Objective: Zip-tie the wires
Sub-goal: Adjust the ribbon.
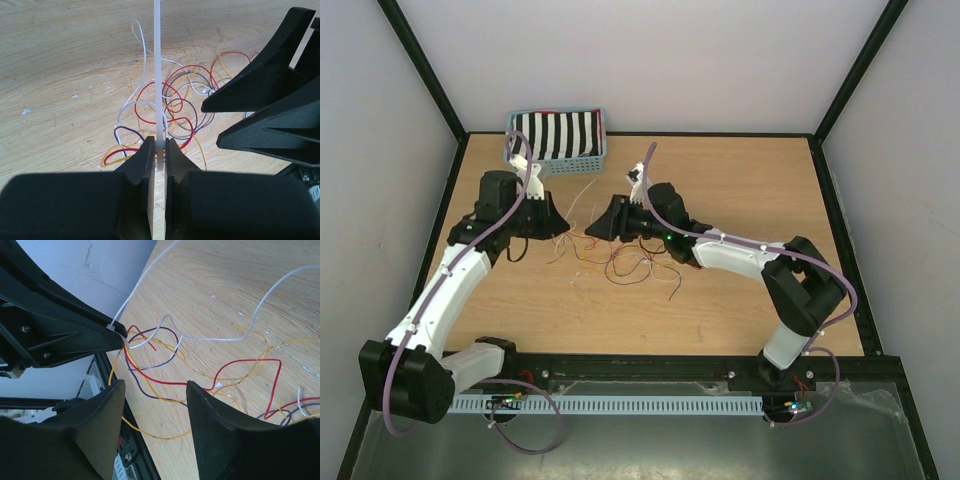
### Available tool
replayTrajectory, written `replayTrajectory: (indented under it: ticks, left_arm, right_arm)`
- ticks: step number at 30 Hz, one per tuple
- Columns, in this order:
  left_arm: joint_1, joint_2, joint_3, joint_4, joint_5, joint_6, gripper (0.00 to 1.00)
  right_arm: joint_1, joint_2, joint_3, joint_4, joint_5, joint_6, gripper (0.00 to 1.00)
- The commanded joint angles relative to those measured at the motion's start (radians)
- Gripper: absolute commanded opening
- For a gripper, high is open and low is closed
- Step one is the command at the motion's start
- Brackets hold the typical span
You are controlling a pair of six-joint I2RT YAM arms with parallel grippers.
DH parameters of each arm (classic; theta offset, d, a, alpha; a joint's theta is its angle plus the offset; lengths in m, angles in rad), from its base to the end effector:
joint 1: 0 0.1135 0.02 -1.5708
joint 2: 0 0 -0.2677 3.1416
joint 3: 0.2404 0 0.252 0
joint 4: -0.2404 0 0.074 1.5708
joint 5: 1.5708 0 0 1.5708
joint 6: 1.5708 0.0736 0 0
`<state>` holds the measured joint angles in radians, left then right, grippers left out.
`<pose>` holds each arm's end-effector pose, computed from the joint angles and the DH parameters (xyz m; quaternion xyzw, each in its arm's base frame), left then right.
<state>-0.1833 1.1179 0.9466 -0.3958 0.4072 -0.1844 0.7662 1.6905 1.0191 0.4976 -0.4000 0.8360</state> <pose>0.2638 -0.0785 0.2956 0.0968 0.8586 -0.2604 0.4308 0.2832 0.3123 0.2495 -0.1015 0.7545 0.5585 0.3293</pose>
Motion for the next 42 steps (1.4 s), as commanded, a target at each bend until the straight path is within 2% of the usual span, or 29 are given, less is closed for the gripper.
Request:
replayTrajectory:
  ticks: [1, 12, 27, 29, 33, 38, 42]
  left_arm:
    - [-0.008, -0.012, -0.013, 0.033, 0.014, -0.007, 0.0]
    - [-0.029, -0.024, -0.032, 0.057, 0.018, -0.004, 0.0]
    - [-0.051, -0.03, -0.035, 0.073, 0.013, -0.004, 0.0]
    - [-0.054, -0.024, -0.035, 0.075, 0.009, -0.005, 0.0]
    - [-0.057, -0.009, -0.035, 0.08, -0.003, -0.005, 0.0]
    - [-0.059, 0.01, -0.032, 0.081, -0.005, -0.007, 0.0]
    - [-0.062, 0.008, -0.037, 0.081, 0.003, -0.007, 0.0]
  right_arm:
    - [0.006, -0.014, 0.047, 0.072, 0.006, 0.02, 0.64]
    - [0.008, 0.072, 0.156, 0.104, -0.007, 0.063, 0.64]
    - [0.013, 0.182, 0.268, 0.085, 0.003, 0.106, 0.59]
    - [0.014, 0.189, 0.275, 0.085, -0.005, 0.109, 0.53]
    - [0.015, 0.197, 0.272, 0.091, -0.024, 0.121, 0.35]
    - [0.015, 0.196, 0.27, 0.083, -0.016, 0.102, 0.01]
    - [0.009, 0.202, 0.314, 0.015, 0.014, 0.051, 0.0]
